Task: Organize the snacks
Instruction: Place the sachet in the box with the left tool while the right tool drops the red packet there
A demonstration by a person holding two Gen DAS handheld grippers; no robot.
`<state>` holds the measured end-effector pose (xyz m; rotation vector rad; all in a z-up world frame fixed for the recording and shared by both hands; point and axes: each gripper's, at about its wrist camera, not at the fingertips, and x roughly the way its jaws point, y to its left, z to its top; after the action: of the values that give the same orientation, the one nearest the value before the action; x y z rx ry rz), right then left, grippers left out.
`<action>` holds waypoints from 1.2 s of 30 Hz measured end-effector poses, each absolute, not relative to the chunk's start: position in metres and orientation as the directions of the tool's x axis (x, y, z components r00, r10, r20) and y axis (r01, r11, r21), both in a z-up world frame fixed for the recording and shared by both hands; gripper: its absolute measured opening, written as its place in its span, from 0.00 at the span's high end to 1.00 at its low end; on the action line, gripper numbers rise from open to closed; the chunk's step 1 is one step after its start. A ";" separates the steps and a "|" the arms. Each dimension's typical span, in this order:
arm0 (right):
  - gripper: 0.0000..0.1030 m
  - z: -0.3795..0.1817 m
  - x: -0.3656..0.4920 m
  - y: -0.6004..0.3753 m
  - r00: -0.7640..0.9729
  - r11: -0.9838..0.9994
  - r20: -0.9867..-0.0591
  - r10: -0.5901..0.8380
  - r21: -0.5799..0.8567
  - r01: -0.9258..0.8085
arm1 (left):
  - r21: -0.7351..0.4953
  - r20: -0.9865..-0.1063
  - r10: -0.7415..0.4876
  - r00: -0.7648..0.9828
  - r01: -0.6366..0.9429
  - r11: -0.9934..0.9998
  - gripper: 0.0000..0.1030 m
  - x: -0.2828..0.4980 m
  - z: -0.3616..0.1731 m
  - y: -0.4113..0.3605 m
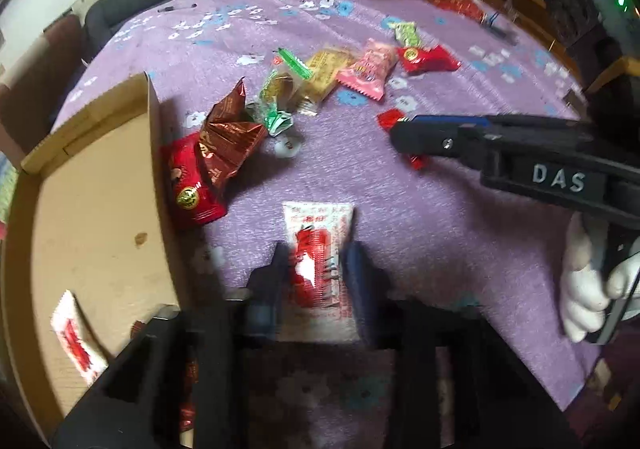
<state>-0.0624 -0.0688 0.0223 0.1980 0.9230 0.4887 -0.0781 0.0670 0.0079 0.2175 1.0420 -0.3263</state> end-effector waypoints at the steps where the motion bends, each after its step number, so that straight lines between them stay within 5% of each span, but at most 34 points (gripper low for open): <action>1: 0.76 0.022 -0.063 -0.068 0.506 0.875 -0.715 0.483 0.365 -0.319 | 0.025 -0.866 -0.155 0.475 0.351 0.936 0.74 -0.079 0.009 0.069; 10: 0.76 0.027 -0.066 -0.067 0.530 0.877 -0.700 0.478 0.351 -0.327 | -0.202 -0.773 -0.303 0.557 0.237 0.950 0.74 -0.098 0.043 0.117; 23: 0.76 0.061 -0.104 0.039 0.412 0.753 -0.667 0.620 0.360 -0.550 | -0.303 -0.734 -0.157 0.661 -0.112 0.946 0.74 -0.145 0.045 0.251; 36: 0.76 0.050 -0.099 0.126 0.353 0.736 -0.739 0.574 0.277 -0.618 | -0.364 -0.728 -0.152 0.669 -0.189 0.912 0.74 -0.154 0.034 0.289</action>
<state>-0.0991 0.1260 0.0501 -0.0533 0.9327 0.7716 -0.1540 0.2888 0.0340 -0.4350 0.8451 0.0218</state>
